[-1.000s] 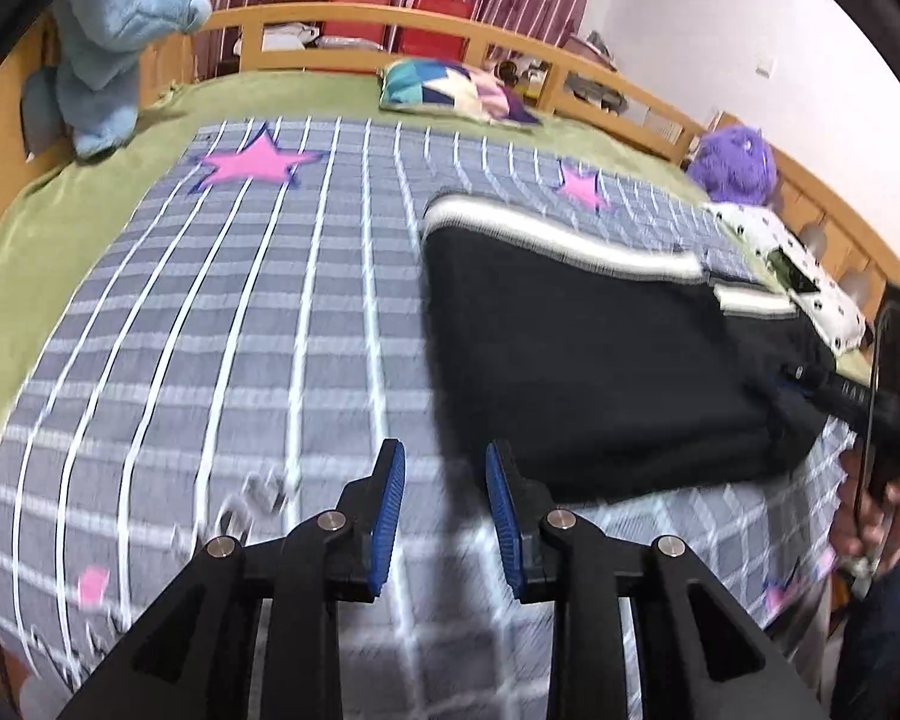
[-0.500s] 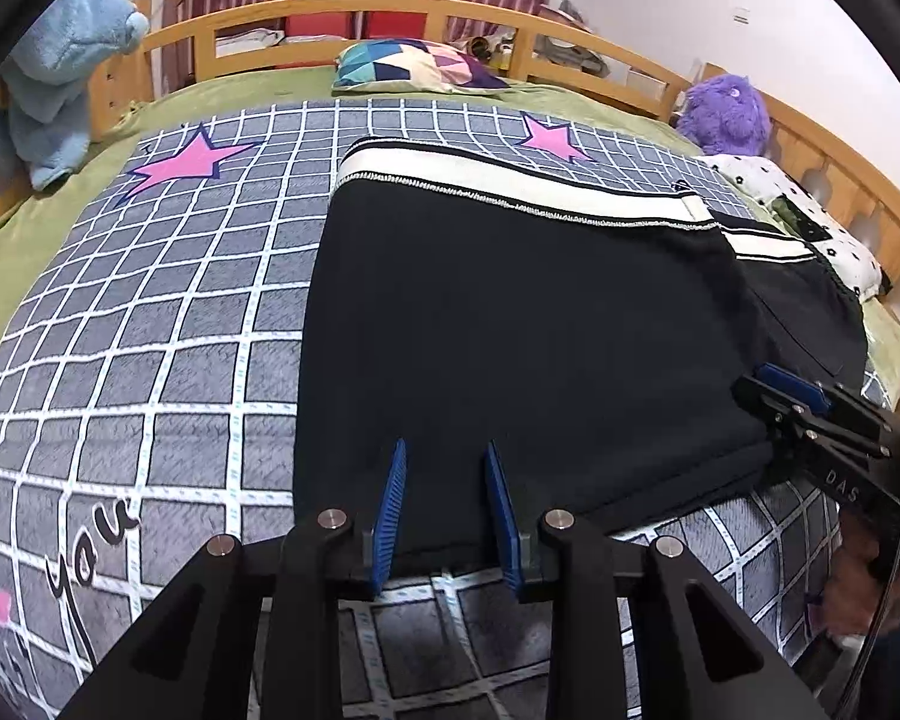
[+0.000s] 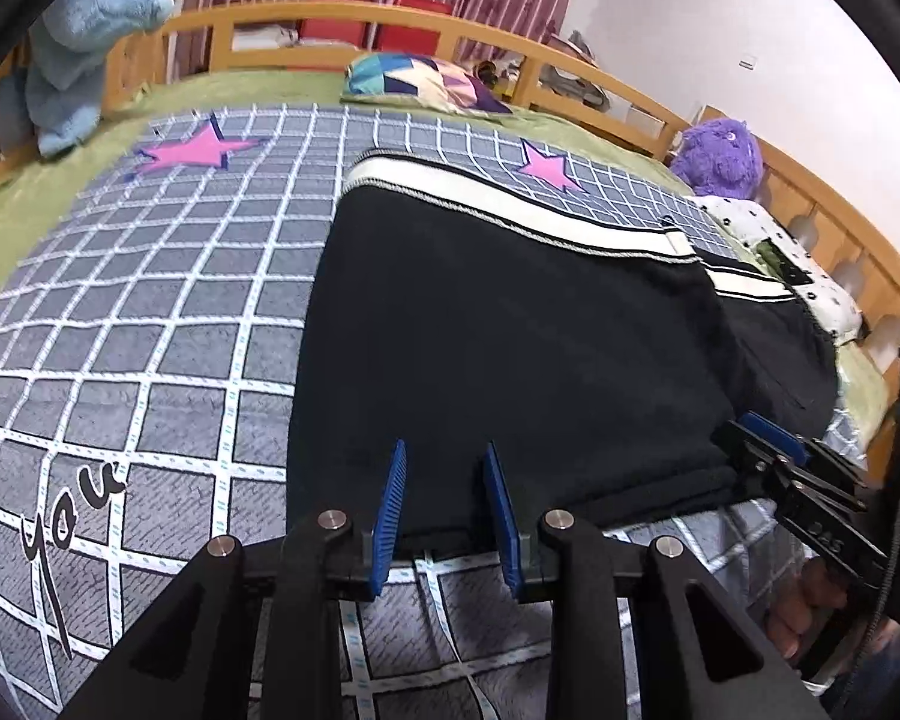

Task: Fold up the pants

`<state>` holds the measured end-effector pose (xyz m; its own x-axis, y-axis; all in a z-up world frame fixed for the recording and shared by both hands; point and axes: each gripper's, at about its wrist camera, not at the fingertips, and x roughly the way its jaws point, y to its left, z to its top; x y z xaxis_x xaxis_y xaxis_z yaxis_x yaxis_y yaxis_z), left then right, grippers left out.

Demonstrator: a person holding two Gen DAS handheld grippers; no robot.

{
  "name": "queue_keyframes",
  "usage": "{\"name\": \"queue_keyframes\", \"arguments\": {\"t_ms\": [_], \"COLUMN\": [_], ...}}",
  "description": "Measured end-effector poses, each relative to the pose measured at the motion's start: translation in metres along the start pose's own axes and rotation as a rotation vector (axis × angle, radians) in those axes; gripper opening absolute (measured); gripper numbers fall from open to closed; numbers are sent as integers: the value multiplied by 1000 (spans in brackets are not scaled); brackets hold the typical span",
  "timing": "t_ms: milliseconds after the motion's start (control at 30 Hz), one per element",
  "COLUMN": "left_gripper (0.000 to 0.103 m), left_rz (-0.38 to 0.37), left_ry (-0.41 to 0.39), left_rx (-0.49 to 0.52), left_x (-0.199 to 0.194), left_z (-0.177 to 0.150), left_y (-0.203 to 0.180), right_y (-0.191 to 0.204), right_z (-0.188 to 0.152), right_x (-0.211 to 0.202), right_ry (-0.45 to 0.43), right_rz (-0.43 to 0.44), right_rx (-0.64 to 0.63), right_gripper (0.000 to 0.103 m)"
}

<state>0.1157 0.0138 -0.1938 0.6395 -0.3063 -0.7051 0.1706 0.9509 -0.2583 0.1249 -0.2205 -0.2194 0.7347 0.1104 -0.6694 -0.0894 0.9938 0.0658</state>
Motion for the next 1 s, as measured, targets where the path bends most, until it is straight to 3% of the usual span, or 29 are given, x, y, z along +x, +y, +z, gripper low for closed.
{"name": "queue_keyframes", "arguments": {"t_ms": [133,233,300,467,533,667,733,833,1000], "left_gripper": [26,26,26,29,34,34,34,37,40], "left_rz": [-97,-95,-61,-39,-23,8,21,30,46], "left_ry": [34,10,7,16,26,67,84,105,143], "left_rx": [-105,-114,-99,-154,-183,-191,-192,-175,-171], "left_x": [-10,-22,-25,-21,-13,3,10,20,35], "left_z": [8,15,23,45,50,54,58,63,70], "left_y": [21,29,31,45,48,44,41,38,39], "right_y": [-4,-20,-36,-118,-164,-241,-272,-298,-318], "right_z": [5,14,18,26,23,14,10,6,19], "right_x": [-4,-22,-39,-76,-81,-72,-62,-49,-17], "right_ry": [16,3,-34,-89,-97,-55,-39,-45,3], "right_rz": [14,40,23,-190,-282,-393,-389,-297,-223], "right_rx": [21,42,74,169,250,397,471,553,596], "right_gripper": [41,37,44,72,72,72,71,68,67]}}
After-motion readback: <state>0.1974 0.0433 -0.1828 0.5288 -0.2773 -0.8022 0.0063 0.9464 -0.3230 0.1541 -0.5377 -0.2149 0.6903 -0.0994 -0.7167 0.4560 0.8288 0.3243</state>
